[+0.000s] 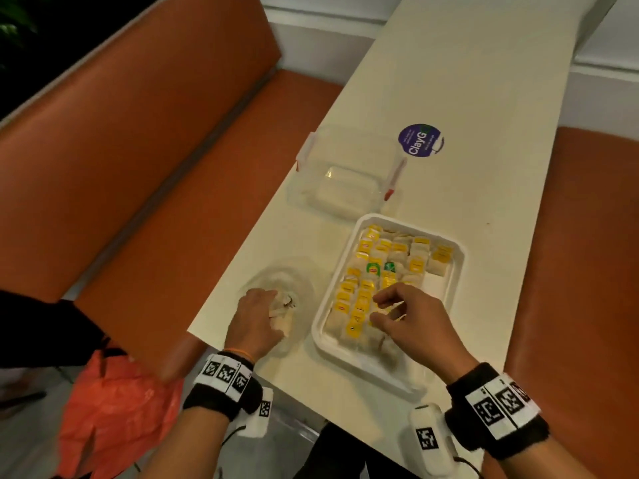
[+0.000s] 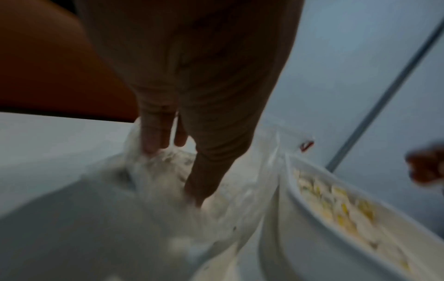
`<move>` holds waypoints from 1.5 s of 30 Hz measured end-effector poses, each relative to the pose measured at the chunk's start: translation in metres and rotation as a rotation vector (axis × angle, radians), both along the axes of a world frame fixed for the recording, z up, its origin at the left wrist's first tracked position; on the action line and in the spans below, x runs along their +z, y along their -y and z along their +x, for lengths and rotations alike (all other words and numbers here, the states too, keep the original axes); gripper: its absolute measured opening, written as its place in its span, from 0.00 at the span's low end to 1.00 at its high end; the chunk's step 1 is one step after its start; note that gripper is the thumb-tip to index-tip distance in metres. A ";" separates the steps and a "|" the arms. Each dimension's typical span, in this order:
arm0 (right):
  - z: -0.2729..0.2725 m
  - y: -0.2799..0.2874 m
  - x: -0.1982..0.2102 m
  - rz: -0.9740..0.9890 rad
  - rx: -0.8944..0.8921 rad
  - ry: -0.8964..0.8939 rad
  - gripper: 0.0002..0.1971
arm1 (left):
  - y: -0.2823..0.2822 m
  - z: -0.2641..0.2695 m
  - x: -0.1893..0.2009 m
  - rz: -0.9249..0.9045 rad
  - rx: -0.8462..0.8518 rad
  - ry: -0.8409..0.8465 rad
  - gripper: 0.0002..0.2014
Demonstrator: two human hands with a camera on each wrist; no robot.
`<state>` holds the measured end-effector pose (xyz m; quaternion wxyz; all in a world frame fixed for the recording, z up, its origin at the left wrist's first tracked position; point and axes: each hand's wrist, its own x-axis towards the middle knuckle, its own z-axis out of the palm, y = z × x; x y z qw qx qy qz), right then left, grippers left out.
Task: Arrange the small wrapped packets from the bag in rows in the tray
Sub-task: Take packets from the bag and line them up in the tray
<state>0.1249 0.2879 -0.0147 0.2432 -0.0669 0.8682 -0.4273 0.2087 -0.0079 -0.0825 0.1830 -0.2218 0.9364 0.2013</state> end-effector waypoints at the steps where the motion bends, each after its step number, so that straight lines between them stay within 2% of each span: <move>1: 0.004 0.012 0.001 0.008 0.043 0.002 0.10 | 0.002 -0.001 -0.004 -0.033 -0.065 -0.008 0.43; 3: 0.012 0.033 0.002 0.027 0.109 0.010 0.10 | 0.005 -0.007 -0.007 -0.088 -0.165 -0.023 0.43; 7: 0.027 0.061 -0.001 0.064 0.171 0.040 0.10 | 0.012 -0.017 -0.010 -0.121 -0.269 0.069 0.43; 12: 0.033 0.073 -0.005 0.120 0.174 0.042 0.11 | 0.017 -0.026 -0.011 -0.062 -0.197 0.030 0.25; 17: 0.037 0.071 -0.005 0.137 0.142 0.029 0.11 | 0.020 -0.027 -0.010 0.096 -0.087 -0.041 0.19; 20: 0.038 0.071 -0.005 0.133 0.121 0.027 0.10 | 0.022 -0.025 -0.002 0.216 0.032 -0.125 0.16; 24: 0.038 0.078 -0.004 0.114 0.134 0.033 0.10 | 0.022 -0.018 0.019 0.445 0.302 -0.177 0.11; 28: 0.035 0.086 0.001 0.085 0.154 0.035 0.10 | 0.021 -0.008 0.037 0.922 0.679 -0.224 0.13; 30: 0.033 0.088 0.002 0.055 0.154 0.030 0.10 | 0.022 -0.005 0.043 1.107 0.783 -0.246 0.14; 34: 0.033 0.096 0.003 0.008 0.197 0.035 0.14 | 0.022 0.003 0.050 1.341 0.882 -0.273 0.17; 38: 0.035 0.110 -0.003 -0.001 0.263 0.029 0.27 | 0.018 0.009 0.056 1.518 0.975 -0.290 0.22; 42: 0.037 0.129 -0.008 -0.089 0.316 0.160 0.41 | 0.014 0.013 0.067 1.619 0.976 -0.320 0.22; 45: 0.038 0.138 -0.011 -0.145 0.305 0.214 0.35 | 0.012 0.014 0.071 1.648 0.972 -0.339 0.21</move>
